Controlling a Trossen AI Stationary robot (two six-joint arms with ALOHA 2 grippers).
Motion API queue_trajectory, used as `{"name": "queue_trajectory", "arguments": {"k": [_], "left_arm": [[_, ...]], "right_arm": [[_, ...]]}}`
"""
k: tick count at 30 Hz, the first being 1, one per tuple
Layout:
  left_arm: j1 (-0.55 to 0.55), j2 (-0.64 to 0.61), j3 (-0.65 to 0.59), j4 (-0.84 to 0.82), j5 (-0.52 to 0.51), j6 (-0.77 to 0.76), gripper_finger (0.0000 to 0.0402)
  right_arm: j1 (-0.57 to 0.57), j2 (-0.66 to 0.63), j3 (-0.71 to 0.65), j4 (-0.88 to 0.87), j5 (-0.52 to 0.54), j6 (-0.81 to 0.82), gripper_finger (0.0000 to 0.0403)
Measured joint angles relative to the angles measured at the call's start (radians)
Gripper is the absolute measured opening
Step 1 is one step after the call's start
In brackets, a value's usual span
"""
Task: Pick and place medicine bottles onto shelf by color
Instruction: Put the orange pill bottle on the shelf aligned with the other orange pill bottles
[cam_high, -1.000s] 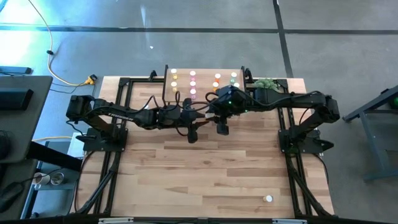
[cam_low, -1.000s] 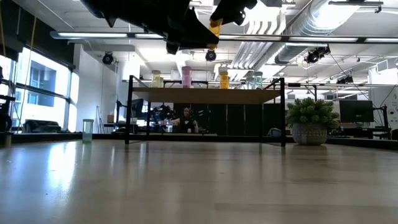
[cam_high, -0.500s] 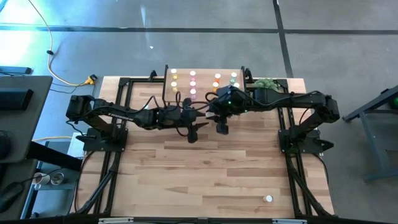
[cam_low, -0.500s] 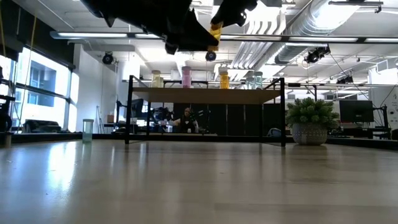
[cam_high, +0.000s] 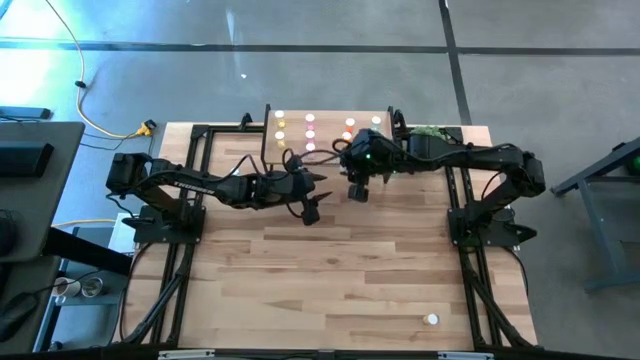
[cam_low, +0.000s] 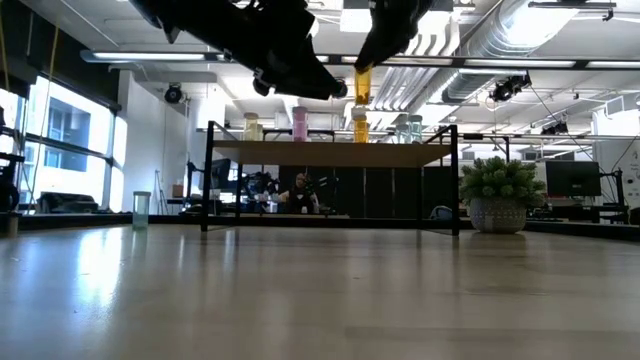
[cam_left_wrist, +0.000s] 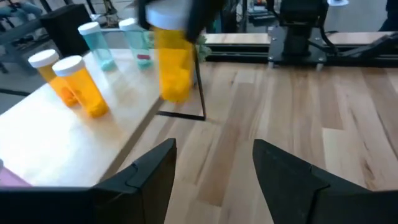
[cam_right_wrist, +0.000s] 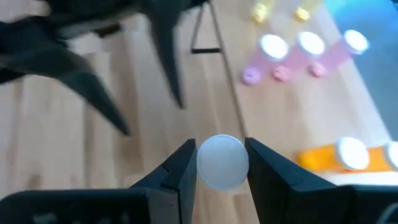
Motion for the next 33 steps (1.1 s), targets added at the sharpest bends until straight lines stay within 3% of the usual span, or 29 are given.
{"name": "queue_trajectory", "arguments": {"k": [7, 14, 23, 33], "left_arm": [[0.0, 0.0, 0.0, -0.034, 0.001, 0.0, 0.0204], [-0.002, -0.036, 0.002, -0.108, 0.002, -0.01, 0.0204], [-0.003, -0.162, 0.002, -0.254, 0.002, -0.045, 0.0204], [-0.003, -0.24, 0.001, -0.313, 0.002, -0.046, 0.0204]], "right_arm": [[-0.122, 0.0, 0.0, -0.035, -0.017, -0.059, 0.0107], [-0.229, 0.0, -0.002, -0.017, -0.203, -0.109, 0.0107], [-0.266, 0.069, -0.002, 0.0, -0.212, -0.091, 0.0107], [-0.271, 0.104, -0.002, 0.023, -0.225, -0.062, 0.0107]]}}
